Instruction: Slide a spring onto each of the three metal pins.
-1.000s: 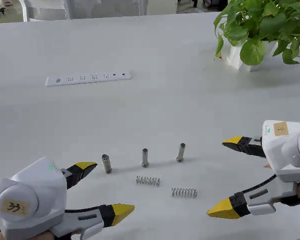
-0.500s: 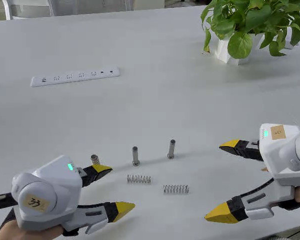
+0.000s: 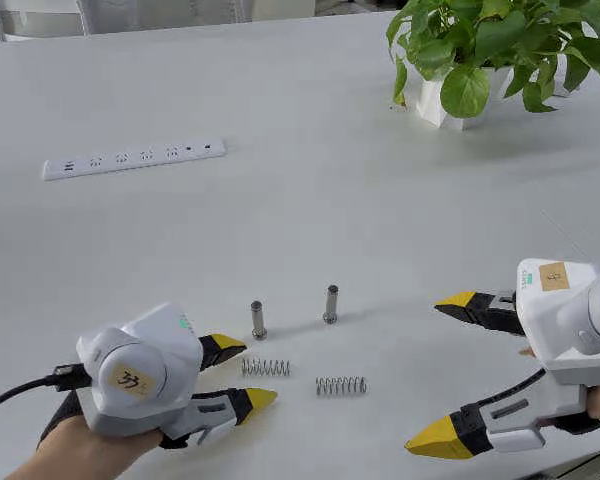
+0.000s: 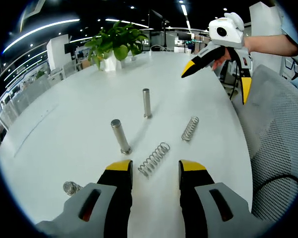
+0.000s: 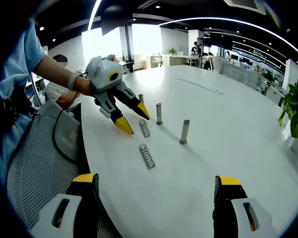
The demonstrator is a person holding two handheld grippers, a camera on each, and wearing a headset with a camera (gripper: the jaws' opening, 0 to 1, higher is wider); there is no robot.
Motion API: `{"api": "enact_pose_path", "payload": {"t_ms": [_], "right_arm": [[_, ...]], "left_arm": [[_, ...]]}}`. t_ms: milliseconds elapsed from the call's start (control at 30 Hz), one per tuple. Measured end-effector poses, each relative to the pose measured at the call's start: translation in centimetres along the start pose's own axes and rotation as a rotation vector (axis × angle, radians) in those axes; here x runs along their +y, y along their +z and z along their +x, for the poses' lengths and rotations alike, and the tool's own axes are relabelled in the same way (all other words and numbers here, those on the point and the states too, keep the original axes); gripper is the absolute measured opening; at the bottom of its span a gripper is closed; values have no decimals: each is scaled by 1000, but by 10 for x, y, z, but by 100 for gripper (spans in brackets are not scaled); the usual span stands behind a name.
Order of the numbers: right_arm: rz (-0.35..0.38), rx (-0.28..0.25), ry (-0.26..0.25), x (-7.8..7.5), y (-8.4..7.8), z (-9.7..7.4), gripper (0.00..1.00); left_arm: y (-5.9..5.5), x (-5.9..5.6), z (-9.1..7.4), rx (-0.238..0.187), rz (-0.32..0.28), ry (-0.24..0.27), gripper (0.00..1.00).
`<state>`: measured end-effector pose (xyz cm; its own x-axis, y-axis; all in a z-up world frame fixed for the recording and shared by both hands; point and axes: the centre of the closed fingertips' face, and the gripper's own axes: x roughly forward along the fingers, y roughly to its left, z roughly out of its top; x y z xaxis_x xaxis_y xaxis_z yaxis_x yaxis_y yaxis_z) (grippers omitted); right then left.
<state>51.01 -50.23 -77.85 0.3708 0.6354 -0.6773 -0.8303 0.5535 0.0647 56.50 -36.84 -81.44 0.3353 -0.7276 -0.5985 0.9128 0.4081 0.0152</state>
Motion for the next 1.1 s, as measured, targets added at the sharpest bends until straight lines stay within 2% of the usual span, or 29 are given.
{"api": "enact_pose_path", "payload": {"t_ms": [233, 333, 700, 1100], "right_arm": [[10, 0, -11, -3, -2, -2, 95], [10, 1, -15, -3, -3, -2, 95], [10, 6, -7, 1, -3, 2, 94], [5, 10, 0, 3, -1, 4, 93]], "left_arm": [[-6, -1, 3, 23, -3, -15, 29], [-7, -1, 2, 17, -22, -11, 27], [-10, -7, -4, -1, -26, -2, 16], [-12, -5, -8, -11, -51, 15, 8]]}}
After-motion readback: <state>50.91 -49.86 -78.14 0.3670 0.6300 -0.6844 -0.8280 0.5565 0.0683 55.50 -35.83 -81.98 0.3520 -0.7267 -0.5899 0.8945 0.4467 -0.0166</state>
